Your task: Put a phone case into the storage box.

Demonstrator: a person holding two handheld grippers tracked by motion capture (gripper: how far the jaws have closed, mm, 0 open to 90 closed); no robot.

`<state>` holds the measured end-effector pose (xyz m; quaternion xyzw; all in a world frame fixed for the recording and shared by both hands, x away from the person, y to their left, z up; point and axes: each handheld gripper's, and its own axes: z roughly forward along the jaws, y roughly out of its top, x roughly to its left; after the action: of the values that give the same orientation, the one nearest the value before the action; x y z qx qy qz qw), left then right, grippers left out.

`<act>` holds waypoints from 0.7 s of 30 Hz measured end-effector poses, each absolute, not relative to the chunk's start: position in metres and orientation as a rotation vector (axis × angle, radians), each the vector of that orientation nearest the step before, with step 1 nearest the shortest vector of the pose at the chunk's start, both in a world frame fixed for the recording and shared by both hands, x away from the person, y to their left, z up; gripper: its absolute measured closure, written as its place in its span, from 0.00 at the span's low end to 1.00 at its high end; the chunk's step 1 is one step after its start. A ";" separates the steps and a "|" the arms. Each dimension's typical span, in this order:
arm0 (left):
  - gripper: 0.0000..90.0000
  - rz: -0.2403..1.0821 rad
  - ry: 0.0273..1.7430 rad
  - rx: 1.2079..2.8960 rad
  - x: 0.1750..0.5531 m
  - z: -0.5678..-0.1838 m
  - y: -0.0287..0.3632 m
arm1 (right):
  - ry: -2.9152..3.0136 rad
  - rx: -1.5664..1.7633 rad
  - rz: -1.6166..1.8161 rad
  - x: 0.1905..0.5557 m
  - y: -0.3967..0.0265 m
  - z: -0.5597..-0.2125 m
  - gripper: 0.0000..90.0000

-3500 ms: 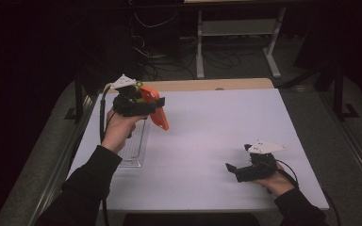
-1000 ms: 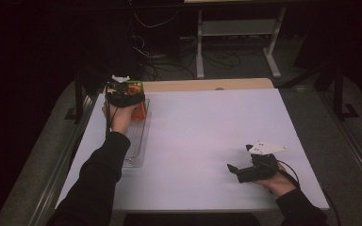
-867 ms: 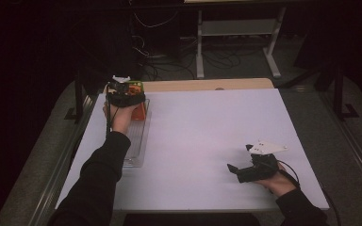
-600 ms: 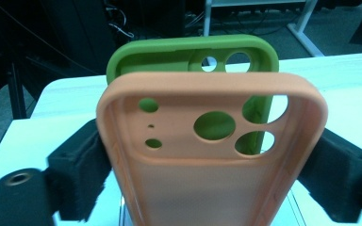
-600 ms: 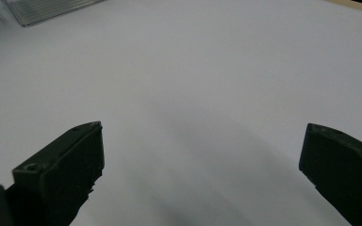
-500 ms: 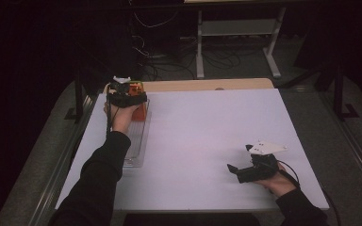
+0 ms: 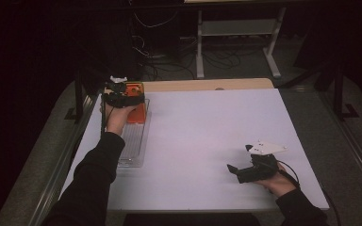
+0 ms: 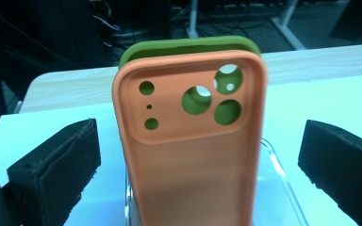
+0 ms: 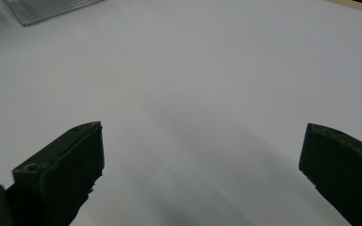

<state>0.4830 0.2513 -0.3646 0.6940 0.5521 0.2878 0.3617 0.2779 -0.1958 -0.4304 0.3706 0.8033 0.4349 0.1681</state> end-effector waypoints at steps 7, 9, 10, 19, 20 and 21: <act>0.00 0.680 1.346 1.814 0.468 -0.354 0.255 | 2.285 1.048 1.237 0.278 -0.195 -0.430 0.00; 0.00 0.644 1.321 1.822 0.462 -0.351 0.257 | 2.283 1.041 1.238 0.278 -0.195 -0.431 0.00; 0.00 0.637 1.306 1.820 0.459 -0.349 0.257 | 2.286 1.042 1.237 0.279 -0.195 -0.431 0.00; 0.00 0.521 1.125 1.882 0.431 -0.340 0.253 | 2.286 1.050 1.236 0.278 -0.195 -0.428 0.00; 0.00 0.512 1.107 1.896 0.428 -0.340 0.252 | 2.287 1.050 1.235 0.278 -0.195 -0.428 0.00; 0.00 0.501 1.084 1.906 0.424 -0.340 0.250 | 2.289 1.047 1.234 0.278 -0.195 -0.428 0.00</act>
<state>0.4245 0.2501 -0.3397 0.7646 0.4347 0.2008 0.4314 0.2780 -0.1951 -0.4284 0.3680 0.8050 0.4339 0.1684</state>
